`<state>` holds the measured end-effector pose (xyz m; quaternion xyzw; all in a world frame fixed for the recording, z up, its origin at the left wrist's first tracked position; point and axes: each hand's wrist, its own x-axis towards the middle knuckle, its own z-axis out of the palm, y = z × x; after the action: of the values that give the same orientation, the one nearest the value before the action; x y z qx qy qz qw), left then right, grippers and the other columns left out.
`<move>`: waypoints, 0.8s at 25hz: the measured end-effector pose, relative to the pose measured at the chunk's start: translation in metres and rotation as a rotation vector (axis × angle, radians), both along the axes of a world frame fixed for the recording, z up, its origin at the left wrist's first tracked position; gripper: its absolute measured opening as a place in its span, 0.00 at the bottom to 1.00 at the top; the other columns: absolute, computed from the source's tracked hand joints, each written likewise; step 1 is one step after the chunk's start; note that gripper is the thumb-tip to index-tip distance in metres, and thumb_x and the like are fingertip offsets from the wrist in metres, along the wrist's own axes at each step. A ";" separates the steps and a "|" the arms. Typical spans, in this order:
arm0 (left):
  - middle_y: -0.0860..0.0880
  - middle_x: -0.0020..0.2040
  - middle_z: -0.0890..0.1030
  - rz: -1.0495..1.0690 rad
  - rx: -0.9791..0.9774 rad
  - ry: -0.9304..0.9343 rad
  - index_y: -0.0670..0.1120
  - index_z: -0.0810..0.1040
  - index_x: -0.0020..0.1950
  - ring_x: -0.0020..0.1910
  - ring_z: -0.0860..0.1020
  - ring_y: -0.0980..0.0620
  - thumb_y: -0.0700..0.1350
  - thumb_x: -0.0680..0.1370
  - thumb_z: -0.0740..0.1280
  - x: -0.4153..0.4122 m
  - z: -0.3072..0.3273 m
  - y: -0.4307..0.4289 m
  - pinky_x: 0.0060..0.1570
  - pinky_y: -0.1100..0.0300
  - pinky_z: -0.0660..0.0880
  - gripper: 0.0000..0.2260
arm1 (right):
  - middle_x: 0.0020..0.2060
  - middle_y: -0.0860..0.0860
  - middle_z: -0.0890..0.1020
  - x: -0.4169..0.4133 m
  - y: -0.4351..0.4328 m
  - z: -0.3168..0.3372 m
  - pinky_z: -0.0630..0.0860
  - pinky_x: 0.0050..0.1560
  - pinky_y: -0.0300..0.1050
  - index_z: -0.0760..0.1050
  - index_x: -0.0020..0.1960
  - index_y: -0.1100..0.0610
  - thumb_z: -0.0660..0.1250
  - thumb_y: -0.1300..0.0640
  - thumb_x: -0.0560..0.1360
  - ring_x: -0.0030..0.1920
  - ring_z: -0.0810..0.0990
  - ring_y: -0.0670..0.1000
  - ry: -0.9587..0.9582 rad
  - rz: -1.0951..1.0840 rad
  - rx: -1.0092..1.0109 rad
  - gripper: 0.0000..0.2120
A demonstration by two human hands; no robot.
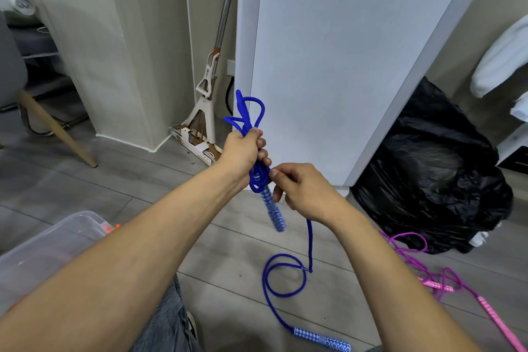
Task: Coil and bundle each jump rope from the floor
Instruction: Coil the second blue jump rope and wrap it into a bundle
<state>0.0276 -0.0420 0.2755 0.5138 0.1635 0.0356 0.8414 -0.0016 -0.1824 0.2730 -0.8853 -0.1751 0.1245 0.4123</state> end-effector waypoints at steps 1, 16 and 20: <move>0.50 0.32 0.68 0.029 0.043 -0.002 0.43 0.70 0.48 0.22 0.65 0.56 0.42 0.84 0.57 0.001 0.001 0.001 0.23 0.62 0.69 0.07 | 0.33 0.49 0.84 -0.001 -0.001 0.001 0.70 0.34 0.42 0.80 0.47 0.51 0.58 0.51 0.84 0.26 0.70 0.46 0.043 0.035 -0.014 0.14; 0.40 0.53 0.79 -0.007 1.188 -0.096 0.40 0.69 0.60 0.47 0.78 0.40 0.47 0.85 0.57 0.013 -0.008 0.033 0.47 0.47 0.77 0.11 | 0.28 0.49 0.64 0.014 -0.069 0.018 0.52 0.32 0.44 0.79 0.44 0.58 0.68 0.59 0.79 0.29 0.56 0.50 0.355 -0.016 0.290 0.05; 0.46 0.49 0.80 -0.128 0.978 -0.123 0.45 0.70 0.59 0.40 0.76 0.50 0.49 0.85 0.57 0.006 -0.004 0.023 0.41 0.54 0.75 0.09 | 0.31 0.51 0.65 0.014 -0.060 0.024 0.55 0.32 0.43 0.82 0.47 0.60 0.65 0.57 0.81 0.29 0.58 0.49 0.237 -0.077 0.426 0.09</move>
<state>0.0331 -0.0193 0.2712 0.8542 0.0458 0.0867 0.5106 0.0128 -0.2420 0.2966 -0.7637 -0.1141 0.1720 0.6116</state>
